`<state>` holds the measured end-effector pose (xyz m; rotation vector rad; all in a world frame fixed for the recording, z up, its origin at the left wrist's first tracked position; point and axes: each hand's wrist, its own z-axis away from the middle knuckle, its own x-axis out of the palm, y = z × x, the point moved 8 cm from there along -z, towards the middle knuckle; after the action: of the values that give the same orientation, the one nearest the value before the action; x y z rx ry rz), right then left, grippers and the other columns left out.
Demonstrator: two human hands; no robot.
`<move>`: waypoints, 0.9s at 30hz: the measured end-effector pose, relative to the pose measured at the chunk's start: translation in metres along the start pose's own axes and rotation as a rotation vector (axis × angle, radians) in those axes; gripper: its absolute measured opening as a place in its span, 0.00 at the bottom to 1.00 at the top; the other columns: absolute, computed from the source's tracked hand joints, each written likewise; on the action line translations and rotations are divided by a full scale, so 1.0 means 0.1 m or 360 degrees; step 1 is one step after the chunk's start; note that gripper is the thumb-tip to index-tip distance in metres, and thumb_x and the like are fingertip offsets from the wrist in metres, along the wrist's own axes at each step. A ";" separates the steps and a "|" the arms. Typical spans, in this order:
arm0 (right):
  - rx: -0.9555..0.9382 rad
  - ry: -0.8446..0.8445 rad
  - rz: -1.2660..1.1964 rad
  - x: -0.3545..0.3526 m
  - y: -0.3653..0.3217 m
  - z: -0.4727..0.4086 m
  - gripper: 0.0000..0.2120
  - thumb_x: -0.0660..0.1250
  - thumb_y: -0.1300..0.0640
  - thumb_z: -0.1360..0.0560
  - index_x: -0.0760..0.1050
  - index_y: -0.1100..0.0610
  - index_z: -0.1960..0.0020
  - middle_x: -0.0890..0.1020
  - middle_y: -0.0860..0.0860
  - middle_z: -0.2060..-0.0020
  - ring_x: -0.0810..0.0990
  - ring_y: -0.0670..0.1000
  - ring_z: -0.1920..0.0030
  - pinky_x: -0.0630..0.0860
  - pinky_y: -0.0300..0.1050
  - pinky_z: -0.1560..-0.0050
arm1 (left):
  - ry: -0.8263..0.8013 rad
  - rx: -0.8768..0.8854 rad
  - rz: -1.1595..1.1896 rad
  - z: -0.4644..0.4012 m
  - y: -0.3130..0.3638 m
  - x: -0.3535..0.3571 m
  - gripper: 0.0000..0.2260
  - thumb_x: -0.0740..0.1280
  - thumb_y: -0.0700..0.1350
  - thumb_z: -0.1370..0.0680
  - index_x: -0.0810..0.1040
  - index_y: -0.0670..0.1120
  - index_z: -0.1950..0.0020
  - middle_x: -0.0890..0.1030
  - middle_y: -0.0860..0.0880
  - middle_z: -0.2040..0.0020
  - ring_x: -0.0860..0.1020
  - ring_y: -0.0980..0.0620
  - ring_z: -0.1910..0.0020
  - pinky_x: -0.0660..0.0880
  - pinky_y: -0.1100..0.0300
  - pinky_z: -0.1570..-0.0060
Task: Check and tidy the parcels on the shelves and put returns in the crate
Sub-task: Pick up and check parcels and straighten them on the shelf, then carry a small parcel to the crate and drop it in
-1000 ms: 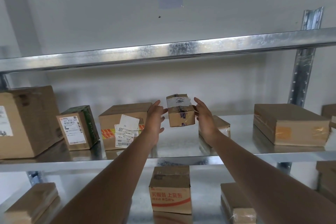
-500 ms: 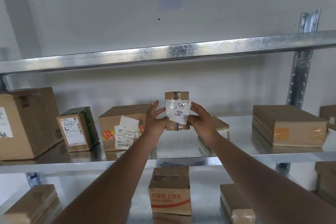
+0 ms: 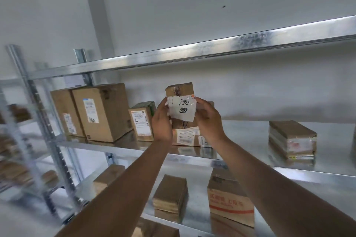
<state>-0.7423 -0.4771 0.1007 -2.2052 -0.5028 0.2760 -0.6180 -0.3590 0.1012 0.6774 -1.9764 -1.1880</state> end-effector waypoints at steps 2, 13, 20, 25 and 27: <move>0.0001 -0.0069 -0.0119 0.51 -0.02 0.06 0.20 0.64 0.63 0.20 0.76 0.50 0.31 0.82 0.50 0.36 0.82 0.49 0.40 0.79 0.29 0.55 | 0.0120 0.0010 -0.0054 -0.05 0.13 -0.50 0.13 0.60 0.54 0.19 0.84 0.57 0.44 0.86 0.52 0.47 0.83 0.45 0.44 0.83 0.46 0.49; 0.0080 -0.0678 -0.0473 4.00 -0.58 0.78 0.23 0.61 0.68 0.20 0.75 0.51 0.30 0.81 0.53 0.36 0.83 0.51 0.42 0.78 0.29 0.59 | 0.0648 0.0112 -0.0089 -0.31 1.06 -3.78 0.13 0.58 0.50 0.16 0.82 0.54 0.41 0.84 0.51 0.46 0.81 0.49 0.53 0.78 0.60 0.68; 0.0191 -0.1005 -0.0585 6.50 -1.13 1.44 0.23 0.60 0.65 0.21 0.74 0.48 0.29 0.82 0.52 0.38 0.84 0.51 0.46 0.79 0.36 0.62 | 0.0855 0.0137 -0.0303 -0.47 1.76 -6.26 0.18 0.54 0.53 0.15 0.77 0.53 0.31 0.80 0.52 0.38 0.80 0.49 0.47 0.76 0.56 0.59; 0.0272 -0.1232 -0.0730 7.88 -1.29 1.92 0.23 0.62 0.61 0.23 0.75 0.50 0.30 0.84 0.48 0.42 0.85 0.52 0.48 0.83 0.47 0.51 | 0.1023 0.0093 -0.0344 -0.47 1.97 -7.53 0.17 0.54 0.53 0.15 0.77 0.52 0.31 0.82 0.52 0.45 0.80 0.50 0.50 0.78 0.58 0.62; 0.0292 -0.1302 -0.0739 8.38 -1.26 2.04 0.22 0.61 0.63 0.21 0.75 0.51 0.29 0.83 0.44 0.45 0.85 0.53 0.47 0.84 0.47 0.50 | 0.1077 0.0078 -0.0371 -0.55 1.97 -7.97 0.17 0.54 0.53 0.15 0.76 0.53 0.31 0.81 0.52 0.42 0.80 0.48 0.46 0.79 0.54 0.53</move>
<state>-0.0989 0.1082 0.0499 -1.6613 -1.3421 0.9328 -0.1093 0.2853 0.0476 1.1804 -1.3821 -0.8757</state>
